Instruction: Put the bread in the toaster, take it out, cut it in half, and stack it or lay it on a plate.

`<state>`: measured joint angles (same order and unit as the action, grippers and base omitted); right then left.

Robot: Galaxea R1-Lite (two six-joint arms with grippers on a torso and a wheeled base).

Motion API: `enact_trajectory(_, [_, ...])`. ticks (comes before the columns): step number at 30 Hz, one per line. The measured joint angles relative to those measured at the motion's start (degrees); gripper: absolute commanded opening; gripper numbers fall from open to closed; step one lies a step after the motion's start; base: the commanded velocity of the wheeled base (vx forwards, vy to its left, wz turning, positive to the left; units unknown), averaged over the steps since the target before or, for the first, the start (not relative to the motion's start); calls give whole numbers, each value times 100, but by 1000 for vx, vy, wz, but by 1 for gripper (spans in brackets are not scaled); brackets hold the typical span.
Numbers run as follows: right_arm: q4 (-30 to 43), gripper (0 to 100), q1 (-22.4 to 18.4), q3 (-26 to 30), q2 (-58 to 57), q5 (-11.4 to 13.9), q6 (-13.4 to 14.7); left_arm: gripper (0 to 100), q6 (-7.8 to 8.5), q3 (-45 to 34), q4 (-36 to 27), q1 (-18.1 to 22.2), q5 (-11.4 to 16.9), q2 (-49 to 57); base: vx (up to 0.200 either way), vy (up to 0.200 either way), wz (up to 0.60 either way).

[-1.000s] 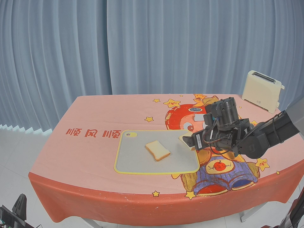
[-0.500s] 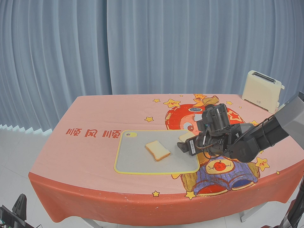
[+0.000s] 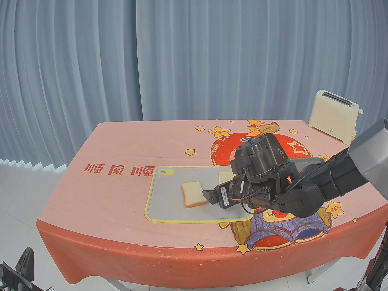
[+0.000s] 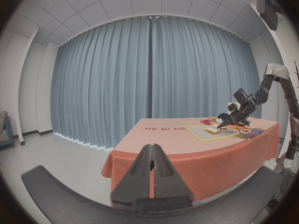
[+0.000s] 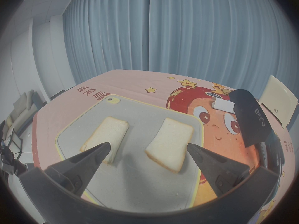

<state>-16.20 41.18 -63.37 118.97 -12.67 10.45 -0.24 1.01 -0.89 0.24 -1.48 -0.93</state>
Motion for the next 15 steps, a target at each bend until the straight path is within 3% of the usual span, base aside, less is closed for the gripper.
enact_trajectory(4, [13, 100, -67, -24, 0, -99, -29, 0, 2, 0, 0, -4, 0, 0, 0, 0, 0])
enact_trajectory(12, [94, 100, -240, -124, 11, -794, -74, 0, 2, 0, 0, 0, 0, 0, 0, 0, 0])
enact_trajectory(15, [104, 100, -271, -206, 27, -881, -57, 0, 0, 0, 0, 0, 0, 0, 0, 0, 0])
